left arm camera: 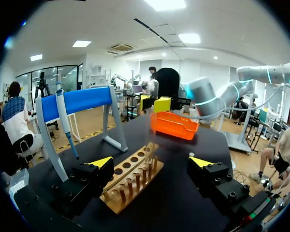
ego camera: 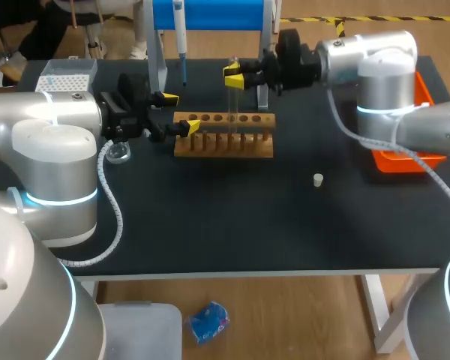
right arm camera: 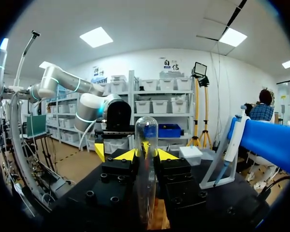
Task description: Invert the test tube, pick up the pipette, mount the tip to pipette, aspirate from beaker and dispense into the tube, eject the tip, return the pipette, and cap with the stopper.
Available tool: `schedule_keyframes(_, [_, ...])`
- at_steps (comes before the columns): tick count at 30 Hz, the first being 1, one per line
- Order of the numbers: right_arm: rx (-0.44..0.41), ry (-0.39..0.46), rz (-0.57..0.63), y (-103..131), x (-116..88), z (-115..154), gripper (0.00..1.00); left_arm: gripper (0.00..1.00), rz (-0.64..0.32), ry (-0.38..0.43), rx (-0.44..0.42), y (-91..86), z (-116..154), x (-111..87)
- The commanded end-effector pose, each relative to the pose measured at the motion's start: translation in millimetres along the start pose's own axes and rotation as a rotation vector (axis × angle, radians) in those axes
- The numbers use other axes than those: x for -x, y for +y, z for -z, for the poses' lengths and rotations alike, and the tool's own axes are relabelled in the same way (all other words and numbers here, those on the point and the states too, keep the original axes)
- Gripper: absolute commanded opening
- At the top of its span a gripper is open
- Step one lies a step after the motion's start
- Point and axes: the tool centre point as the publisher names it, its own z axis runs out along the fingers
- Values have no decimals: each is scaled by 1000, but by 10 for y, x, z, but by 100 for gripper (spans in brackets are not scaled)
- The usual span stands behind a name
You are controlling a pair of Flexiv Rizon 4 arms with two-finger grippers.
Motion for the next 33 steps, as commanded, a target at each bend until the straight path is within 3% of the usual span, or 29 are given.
schedule_keyframes(1, [-11, -3, 4, 104, -56, 30, 0, 100, -1, -1, -2, 7, 0, -2])
schedule_keyframes(20, [-8, -16, 23, 472, -193, 117, 0, 100, -1, -1, -2, 7, 0, -2])
schedule_keyframes(33, [-8, -16, 23, 472, -193, 117, 0, 100, -1, -1, -2, 7, 0, -2])
